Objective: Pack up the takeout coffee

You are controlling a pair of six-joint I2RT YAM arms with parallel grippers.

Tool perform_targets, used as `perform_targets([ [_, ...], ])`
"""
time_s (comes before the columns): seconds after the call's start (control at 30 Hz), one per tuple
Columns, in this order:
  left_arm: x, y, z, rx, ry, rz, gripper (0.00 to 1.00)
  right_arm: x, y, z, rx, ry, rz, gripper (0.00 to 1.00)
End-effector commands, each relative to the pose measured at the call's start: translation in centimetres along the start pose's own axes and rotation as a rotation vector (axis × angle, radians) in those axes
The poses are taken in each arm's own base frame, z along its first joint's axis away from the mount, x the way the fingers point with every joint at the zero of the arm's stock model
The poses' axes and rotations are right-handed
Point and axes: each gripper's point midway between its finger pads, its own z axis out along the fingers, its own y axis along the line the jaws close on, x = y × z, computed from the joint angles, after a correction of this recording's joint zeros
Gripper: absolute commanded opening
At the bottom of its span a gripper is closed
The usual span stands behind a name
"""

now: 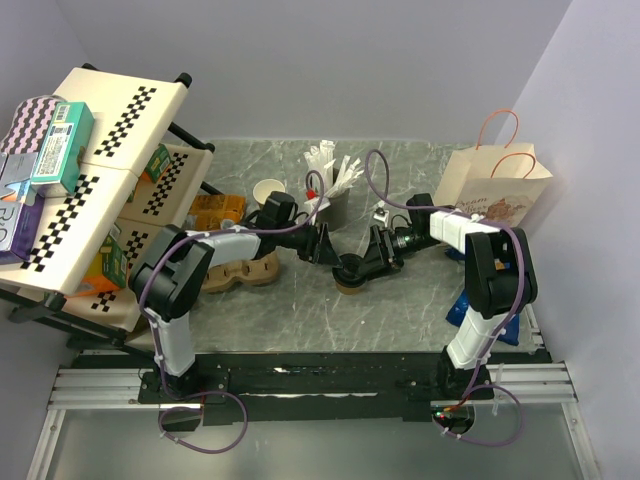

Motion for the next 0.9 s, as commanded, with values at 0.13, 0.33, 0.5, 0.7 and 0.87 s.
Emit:
perform_targets([
  [0.13, 7.0, 10.1, -0.2, -0.363, 0.042, -0.377, 0.59, 1.6, -7.2, -0.1, 0.272, 0.075, -0.009, 0.68],
  [0.33, 11.6, 12.0, 0.0, -0.501, 0.111, -0.516, 0.56, 1.8, -7.4, 0.3, 0.284, 0.077, 0.006, 0.66],
  [0.5, 15.2, 13.3, -0.5, -0.586, 0.175, -0.600, 0.54, 1.8, -7.4, 0.3, 0.289, 0.074, 0.019, 0.66],
  [0.7, 7.8, 8.8, 0.7, -0.378, 0.070, -0.327, 0.60, -0.2, -5.0, -0.5, 0.232, -0.013, -0.110, 0.68],
  [0.87, 2.1, 3.2, 0.4, -0.161, -0.032, -0.129, 0.69, -2.2, -1.9, -1.4, 0.165, -0.093, -0.244, 0.75],
])
